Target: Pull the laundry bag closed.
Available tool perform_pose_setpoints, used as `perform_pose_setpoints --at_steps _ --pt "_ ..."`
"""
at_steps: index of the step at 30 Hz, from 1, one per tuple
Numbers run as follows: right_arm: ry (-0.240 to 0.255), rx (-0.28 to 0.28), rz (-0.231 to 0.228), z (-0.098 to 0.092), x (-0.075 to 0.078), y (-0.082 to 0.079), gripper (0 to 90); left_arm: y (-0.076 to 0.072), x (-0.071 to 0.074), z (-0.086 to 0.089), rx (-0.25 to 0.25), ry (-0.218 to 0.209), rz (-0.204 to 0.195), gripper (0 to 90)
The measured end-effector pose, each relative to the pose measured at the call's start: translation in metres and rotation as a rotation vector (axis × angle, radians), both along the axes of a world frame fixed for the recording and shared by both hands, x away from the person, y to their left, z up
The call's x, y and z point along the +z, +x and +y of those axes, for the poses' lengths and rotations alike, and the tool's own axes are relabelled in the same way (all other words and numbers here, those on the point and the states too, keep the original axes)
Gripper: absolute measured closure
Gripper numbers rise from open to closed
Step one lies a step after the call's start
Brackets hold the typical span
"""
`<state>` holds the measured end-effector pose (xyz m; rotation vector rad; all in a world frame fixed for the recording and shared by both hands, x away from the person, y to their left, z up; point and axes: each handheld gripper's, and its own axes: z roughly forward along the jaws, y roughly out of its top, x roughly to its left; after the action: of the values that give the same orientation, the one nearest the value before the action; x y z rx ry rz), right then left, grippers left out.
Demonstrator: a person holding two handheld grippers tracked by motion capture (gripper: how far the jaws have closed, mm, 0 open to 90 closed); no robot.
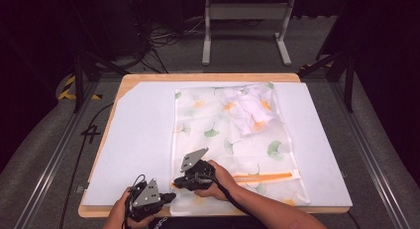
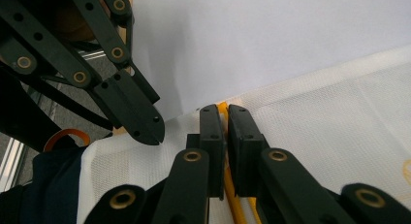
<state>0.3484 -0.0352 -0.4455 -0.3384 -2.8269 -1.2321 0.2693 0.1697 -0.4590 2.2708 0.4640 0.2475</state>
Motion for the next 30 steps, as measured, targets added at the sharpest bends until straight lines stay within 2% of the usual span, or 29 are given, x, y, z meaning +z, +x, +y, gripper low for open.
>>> perform_pose_setpoints --at_steps 2,3,6,9,13,16,17,21,25,27,30 --pt "0.001 0.001 0.001 0.0 0.0 0.0 86.3 0.0 0.0 0.0 0.001 -0.002 0.003 90.0" --pt "-0.004 0.004 -0.002 0.0 0.0 0.0 89.8 0.0 0.0 0.0 0.002 -0.003 0.004 90.0" --pt "-0.006 0.013 -0.006 0.0 0.0 0.001 90.0 0.0 0.0 -0.001 0.001 -0.001 -0.002 88.9" --pt "-0.003 0.015 -0.004 0.001 0.0 0.001 90.0 0.0 0.001 -0.002 0.005 0.012 -0.017 87.3" --pt "0.0 0.012 -0.007 0.0 0.001 0.001 90.0 0.003 0.004 0.0 0.037 0.0 -0.046 85.5" --pt "0.001 0.007 -0.003 0.0 0.002 0.001 90.0 0.005 0.005 0.001 0.039 -0.001 -0.048 85.5" --pt "-0.002 0.008 -0.006 0.001 0.001 0.001 89.9 0.008 0.005 0.001 0.045 0.011 -0.056 85.4" --pt "-0.016 -0.002 -0.016 0.002 -0.001 0.0 89.5 0.01 0.002 0.0 0.042 0.014 -0.038 85.6" --pt "-0.03 -0.005 -0.041 0.005 -0.001 -0.001 84.8 0.012 0.001 -0.001 0.033 0.018 -0.022 87.7" --pt "-0.034 -0.005 -0.049 0.006 -0.002 -0.001 84.0 0.011 0.001 -0.002 0.024 0.024 -0.024 89.6" --pt "-0.04 0.003 -0.056 0.006 -0.002 -0.001 88.2 0.011 0.002 -0.002 0.022 0.035 -0.03 90.0"
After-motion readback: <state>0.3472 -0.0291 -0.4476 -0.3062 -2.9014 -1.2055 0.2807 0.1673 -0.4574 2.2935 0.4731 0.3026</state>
